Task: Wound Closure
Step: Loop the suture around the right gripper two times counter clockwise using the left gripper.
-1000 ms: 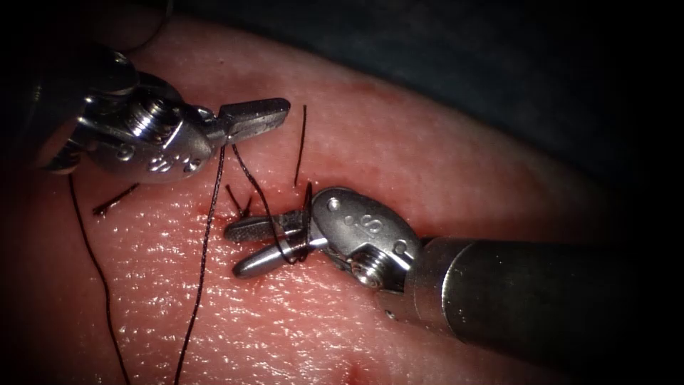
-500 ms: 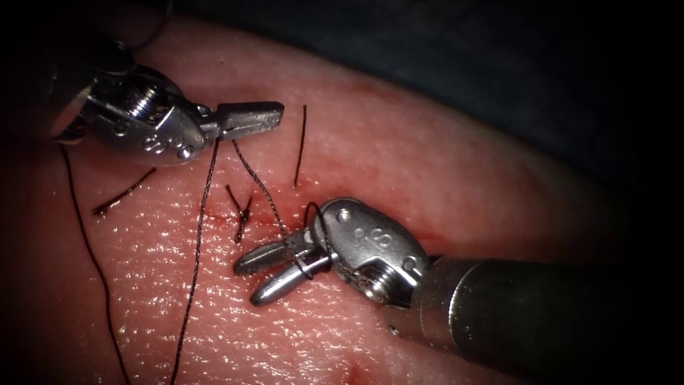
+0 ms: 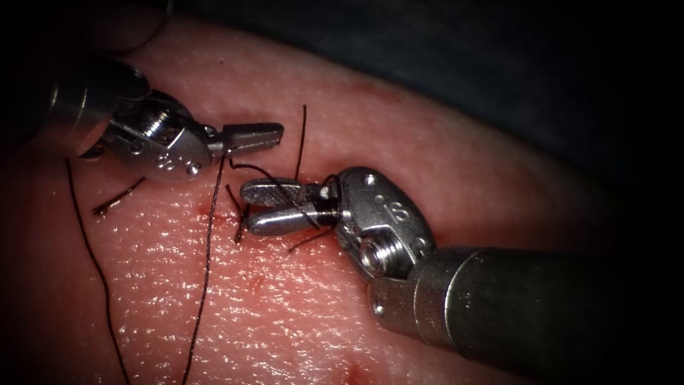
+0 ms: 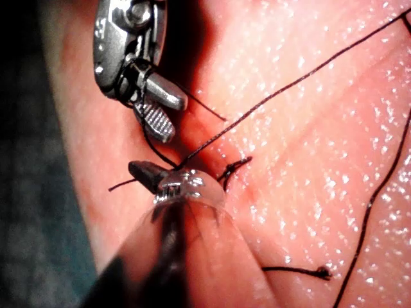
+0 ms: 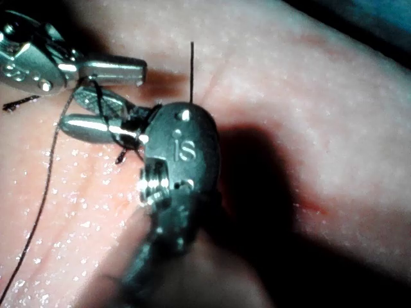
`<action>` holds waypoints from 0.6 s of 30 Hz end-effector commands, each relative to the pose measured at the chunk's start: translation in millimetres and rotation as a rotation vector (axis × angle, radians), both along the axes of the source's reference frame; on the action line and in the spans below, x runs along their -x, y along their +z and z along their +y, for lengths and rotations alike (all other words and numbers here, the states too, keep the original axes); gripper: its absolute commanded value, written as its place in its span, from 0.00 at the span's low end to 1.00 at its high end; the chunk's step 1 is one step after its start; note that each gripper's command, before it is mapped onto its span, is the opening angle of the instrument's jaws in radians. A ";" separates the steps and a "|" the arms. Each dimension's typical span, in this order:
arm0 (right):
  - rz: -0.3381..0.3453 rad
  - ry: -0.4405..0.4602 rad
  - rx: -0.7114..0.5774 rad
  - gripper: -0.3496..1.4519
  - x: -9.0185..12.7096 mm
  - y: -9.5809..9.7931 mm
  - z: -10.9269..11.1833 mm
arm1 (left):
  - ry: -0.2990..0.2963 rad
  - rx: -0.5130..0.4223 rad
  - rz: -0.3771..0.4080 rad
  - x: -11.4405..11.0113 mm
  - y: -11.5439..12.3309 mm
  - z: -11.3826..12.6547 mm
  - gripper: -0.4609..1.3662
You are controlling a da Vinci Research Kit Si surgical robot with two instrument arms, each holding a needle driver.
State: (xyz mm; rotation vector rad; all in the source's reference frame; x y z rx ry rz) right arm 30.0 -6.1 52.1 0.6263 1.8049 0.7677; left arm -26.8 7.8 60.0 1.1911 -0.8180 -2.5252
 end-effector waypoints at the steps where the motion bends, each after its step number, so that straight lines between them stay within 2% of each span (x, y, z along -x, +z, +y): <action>1: -0.001 0.046 -0.023 0.34 -0.3 -0.2 0.1 | 0.000 -0.009 -0.002 0.1 0.3 -0.3 0.06; 10: -0.016 0.299 -0.152 0.34 -0.5 -0.6 1.3 | -0.033 -0.004 -0.002 1.5 1.0 -2.6 0.06; 14: -0.024 0.354 -0.158 0.33 -0.4 -0.6 1.6 | -0.058 -0.004 -0.001 2.0 0.7 -3.6 0.06; 18: -0.040 0.368 -0.103 0.34 -0.2 -0.3 2.1 | -0.128 -0.001 0.019 2.2 -0.1 -4.7 0.06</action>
